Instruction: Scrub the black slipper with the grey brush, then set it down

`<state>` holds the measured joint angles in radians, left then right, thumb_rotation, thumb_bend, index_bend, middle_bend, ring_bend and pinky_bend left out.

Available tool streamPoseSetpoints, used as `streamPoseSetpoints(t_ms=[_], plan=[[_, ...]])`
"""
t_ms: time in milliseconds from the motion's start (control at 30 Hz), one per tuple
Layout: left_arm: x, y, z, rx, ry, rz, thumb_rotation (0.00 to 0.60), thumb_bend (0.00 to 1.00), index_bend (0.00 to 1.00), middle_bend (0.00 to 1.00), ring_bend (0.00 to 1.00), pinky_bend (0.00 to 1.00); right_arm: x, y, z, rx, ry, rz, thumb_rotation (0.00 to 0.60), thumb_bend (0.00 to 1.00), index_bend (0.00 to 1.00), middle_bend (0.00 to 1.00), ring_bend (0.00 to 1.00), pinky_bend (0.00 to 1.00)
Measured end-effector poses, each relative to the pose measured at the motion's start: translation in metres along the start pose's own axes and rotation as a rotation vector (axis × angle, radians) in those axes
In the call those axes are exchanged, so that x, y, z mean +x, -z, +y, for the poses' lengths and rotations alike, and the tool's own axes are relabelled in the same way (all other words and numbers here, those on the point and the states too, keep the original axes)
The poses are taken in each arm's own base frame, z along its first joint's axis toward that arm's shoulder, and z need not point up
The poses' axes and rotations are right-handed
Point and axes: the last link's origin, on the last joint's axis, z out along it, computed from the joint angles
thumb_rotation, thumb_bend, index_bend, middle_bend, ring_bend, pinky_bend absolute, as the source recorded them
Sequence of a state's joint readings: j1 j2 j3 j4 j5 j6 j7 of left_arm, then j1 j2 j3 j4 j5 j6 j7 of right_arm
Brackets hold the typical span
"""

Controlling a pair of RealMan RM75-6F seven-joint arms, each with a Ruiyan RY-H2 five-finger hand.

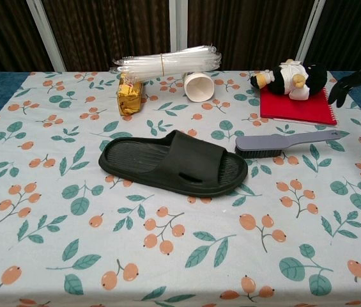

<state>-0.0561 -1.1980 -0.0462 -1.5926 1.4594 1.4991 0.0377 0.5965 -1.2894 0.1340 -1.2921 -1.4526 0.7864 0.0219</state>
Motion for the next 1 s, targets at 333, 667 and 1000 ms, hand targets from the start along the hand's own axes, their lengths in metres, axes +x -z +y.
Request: streamPoseSetpoints(t_ms=[333, 667, 1000], plan=[[-0.004, -0.003, -0.007, 0.004, 0.019, -0.015, 0.600, 0.03, 0.13, 0.13, 0.03, 0.10, -0.020, -0.042, -0.017, -0.002, -0.013, -0.113, 0.600, 0.03, 0.32, 0.39, 0.25, 0.22], [-0.006, 0.000, -0.012, 0.014, 0.031, -0.017, 0.600, 0.03, 0.13, 0.13, 0.03, 0.10, -0.027, -0.060, -0.026, 0.008, -0.024, -0.168, 0.600, 0.04, 0.39, 0.45, 0.35, 0.37], [-0.006, 0.003, -0.016, 0.035, 0.038, -0.014, 0.600, 0.03, 0.13, 0.13, 0.03, 0.10, -0.030, -0.063, -0.030, 0.010, -0.094, -0.211, 0.600, 0.05, 0.47, 0.53, 0.47, 0.50]])
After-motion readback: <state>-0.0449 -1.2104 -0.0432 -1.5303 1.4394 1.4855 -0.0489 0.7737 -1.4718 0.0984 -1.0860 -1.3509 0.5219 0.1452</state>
